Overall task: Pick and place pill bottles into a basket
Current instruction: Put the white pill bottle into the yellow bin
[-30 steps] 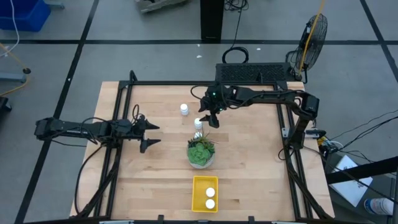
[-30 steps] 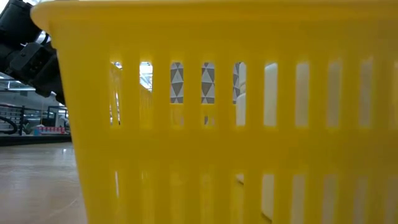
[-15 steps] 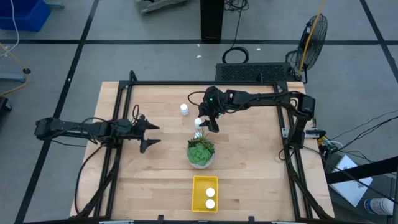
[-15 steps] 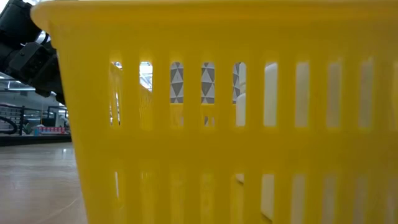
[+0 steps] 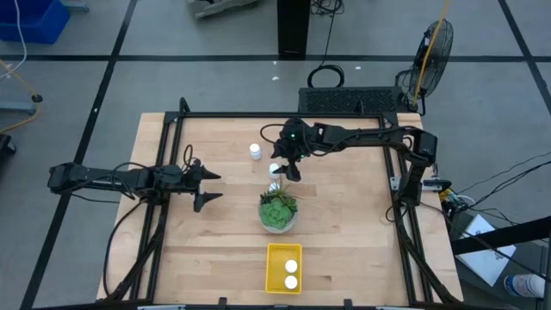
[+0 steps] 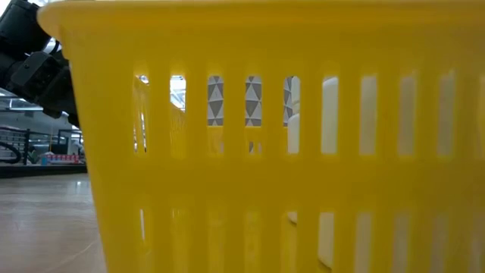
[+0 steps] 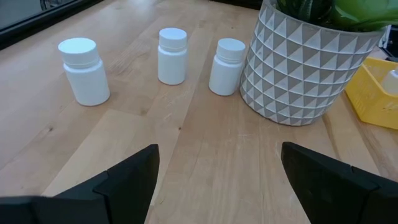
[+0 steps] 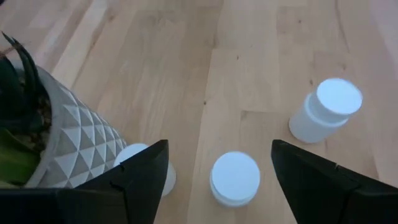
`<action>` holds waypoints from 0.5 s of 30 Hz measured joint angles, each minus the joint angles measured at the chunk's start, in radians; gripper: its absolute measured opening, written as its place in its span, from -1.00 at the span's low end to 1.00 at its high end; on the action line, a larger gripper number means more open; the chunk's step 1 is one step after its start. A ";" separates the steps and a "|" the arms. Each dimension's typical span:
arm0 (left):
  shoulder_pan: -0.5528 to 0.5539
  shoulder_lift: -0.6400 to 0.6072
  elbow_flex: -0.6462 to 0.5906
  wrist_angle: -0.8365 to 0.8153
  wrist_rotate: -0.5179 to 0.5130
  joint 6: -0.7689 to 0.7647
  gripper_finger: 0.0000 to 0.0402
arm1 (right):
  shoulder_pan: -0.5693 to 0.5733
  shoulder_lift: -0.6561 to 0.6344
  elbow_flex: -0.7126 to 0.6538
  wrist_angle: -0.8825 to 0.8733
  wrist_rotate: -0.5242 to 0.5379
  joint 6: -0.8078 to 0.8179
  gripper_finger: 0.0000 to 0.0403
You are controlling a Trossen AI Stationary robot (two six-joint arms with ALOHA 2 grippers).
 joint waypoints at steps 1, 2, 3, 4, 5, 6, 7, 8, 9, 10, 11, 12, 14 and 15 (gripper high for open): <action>0.000 0.000 0.000 0.000 0.000 0.001 0.69 | 0.000 0.001 0.000 0.002 0.000 -0.001 0.38; 0.000 0.000 0.000 0.000 0.000 0.001 0.69 | 0.000 0.009 0.000 0.008 0.000 -0.006 0.37; 0.000 0.000 0.000 0.000 0.000 0.001 0.69 | 0.001 0.014 0.001 0.012 0.002 -0.009 0.36; 0.000 0.000 0.000 0.000 0.000 0.001 0.69 | 0.001 0.018 0.000 0.007 0.009 -0.011 0.36; 0.000 0.000 0.000 -0.001 0.000 0.001 0.69 | 0.002 0.020 -0.002 0.000 0.015 -0.012 0.35; 0.000 0.000 0.000 -0.001 0.000 0.001 0.69 | 0.002 0.027 -0.002 0.006 0.023 -0.020 0.35; 0.000 0.000 0.000 -0.001 0.001 0.001 0.69 | 0.002 0.037 0.001 0.020 0.021 -0.024 0.34; 0.000 0.000 0.000 -0.001 0.003 0.001 0.69 | 0.002 0.043 0.002 0.025 0.021 -0.024 0.35; 0.000 0.000 0.000 -0.001 0.007 0.001 0.69 | 0.002 0.047 0.001 0.013 0.021 -0.022 0.35; 0.000 0.000 0.000 -0.001 0.008 0.001 0.69 | 0.002 0.055 -0.001 0.006 0.021 -0.023 0.35; 0.000 0.000 0.000 -0.001 0.009 0.001 0.69 | 0.002 0.064 -0.001 0.013 0.021 -0.027 0.36; 0.000 0.000 0.000 -0.001 0.010 0.001 0.69 | 0.002 0.070 -0.001 0.016 0.022 -0.033 0.36; 0.000 0.000 0.000 -0.001 0.015 0.001 0.69 | 0.002 0.075 -0.001 0.009 0.021 -0.038 0.36; 0.000 0.000 0.000 -0.002 0.017 0.001 0.69 | 0.001 0.077 -0.001 0.013 0.022 -0.040 0.36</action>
